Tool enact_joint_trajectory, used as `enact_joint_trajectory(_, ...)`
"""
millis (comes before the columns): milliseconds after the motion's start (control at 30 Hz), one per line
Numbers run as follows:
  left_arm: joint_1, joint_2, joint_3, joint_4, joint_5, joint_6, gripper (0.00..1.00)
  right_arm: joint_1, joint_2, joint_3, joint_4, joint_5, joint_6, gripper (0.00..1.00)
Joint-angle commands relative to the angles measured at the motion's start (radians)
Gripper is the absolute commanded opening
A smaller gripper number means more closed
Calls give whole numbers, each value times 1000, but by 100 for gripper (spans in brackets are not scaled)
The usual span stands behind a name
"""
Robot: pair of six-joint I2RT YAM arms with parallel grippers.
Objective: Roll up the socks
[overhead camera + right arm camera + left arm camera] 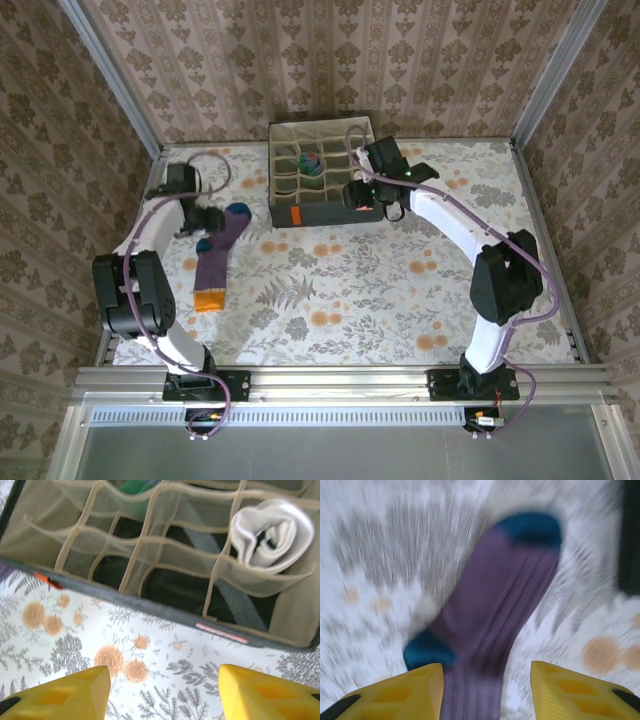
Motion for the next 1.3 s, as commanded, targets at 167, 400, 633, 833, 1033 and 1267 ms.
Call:
enact_joint_trajectory(167, -10, -8, -192, 98, 93, -188, 39, 145, -122, -197, 122, 38, -48, 60)
enact_joint_trajectory(400, -251, -15, -206, 95, 68, -297, 38, 234, -247, -394, 227, 1, -133, 58)
enact_joint_trajectory(633, -559, -15, -225, 128, 40, -426, 38, 423, -381, -600, 309, -48, -348, 57)
enact_joint_trajectory(833, -713, -19, -198, 66, 17, -377, 42, 606, -430, -733, 408, 37, -657, 58)
enact_joint_trajectory(1033, -648, -192, -214, -26, -18, -253, 48, 643, -287, -692, 487, 49, -889, 61)
enact_joint_trajectory(1267, -407, -296, -270, -38, 99, -201, 49, 658, -37, -502, 391, 44, -1049, 60)
